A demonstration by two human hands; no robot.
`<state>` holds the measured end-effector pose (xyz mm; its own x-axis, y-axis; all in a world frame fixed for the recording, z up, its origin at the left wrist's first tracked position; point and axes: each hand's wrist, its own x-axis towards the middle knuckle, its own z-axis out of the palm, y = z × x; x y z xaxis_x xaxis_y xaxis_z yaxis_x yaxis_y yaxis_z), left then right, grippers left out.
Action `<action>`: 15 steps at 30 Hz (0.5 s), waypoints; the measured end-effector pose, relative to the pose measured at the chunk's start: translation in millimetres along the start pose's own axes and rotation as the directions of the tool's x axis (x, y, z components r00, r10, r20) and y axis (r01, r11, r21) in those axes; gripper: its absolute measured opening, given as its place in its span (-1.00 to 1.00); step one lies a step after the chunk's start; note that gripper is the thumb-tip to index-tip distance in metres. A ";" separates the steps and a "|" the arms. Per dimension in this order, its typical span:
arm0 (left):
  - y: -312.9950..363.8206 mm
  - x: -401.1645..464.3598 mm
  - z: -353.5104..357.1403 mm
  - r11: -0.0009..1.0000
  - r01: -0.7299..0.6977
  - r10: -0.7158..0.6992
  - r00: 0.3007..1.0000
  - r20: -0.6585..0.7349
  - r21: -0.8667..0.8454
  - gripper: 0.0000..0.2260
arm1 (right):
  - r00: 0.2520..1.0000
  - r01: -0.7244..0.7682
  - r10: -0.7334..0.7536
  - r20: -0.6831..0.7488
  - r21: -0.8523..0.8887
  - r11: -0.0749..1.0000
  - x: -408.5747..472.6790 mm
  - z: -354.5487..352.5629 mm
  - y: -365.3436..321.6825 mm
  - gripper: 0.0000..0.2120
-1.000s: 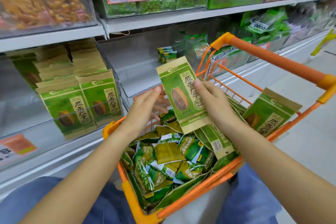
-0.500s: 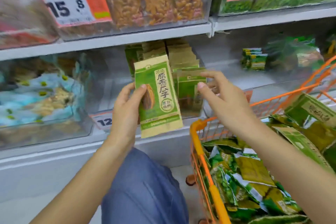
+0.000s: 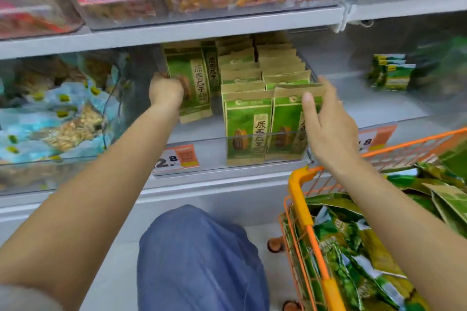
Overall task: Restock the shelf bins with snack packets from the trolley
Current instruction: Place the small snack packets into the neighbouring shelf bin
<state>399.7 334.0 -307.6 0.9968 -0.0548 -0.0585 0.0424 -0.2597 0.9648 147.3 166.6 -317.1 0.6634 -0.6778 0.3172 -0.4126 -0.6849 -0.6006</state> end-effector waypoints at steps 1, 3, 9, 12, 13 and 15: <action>3.7 2.4 8.1 0.998 0.007 -0.009 1.000 0.030 0.055 -0.64 | 1.000 0.014 -0.014 -0.005 -0.006 1.000 1.0 0.9 1.6 -0.46; 9.7 8.9 21.5 0.985 -0.003 -0.003 0.999 0.036 0.174 -0.69 | 0.999 0.024 -0.025 -0.021 -0.025 0.999 1.5 2.5 3.7 -0.47; 12.2 32.3 46.1 0.964 -0.094 0.102 0.995 -0.020 0.249 -0.72 | 0.998 0.039 -0.040 -0.050 -0.024 0.999 -0.7 7.5 6.7 -0.41; -4.5 41.0 53.5 0.976 -0.084 0.086 0.996 -0.004 0.201 -0.74 | 0.997 0.033 -0.035 -0.068 -0.030 0.999 -0.4 7.6 6.5 -0.41; -7.9 41.3 54.6 0.977 -0.076 0.072 0.997 0.028 0.197 -0.71 | 0.997 0.032 -0.034 -0.071 -0.031 0.999 -0.3 7.9 6.1 -0.41; -10.7 41.1 55.1 0.967 -0.094 0.078 0.994 0.078 0.236 -0.56 | 0.997 0.024 -0.026 -0.071 -0.030 0.999 0.3 8.4 5.2 -0.40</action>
<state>436.5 281.4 -334.5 0.9887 -0.1500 -0.0030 -0.0692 -0.4737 0.8779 150.6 165.1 -326.3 0.6279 -0.6772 0.3836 -0.4153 -0.7084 -0.5707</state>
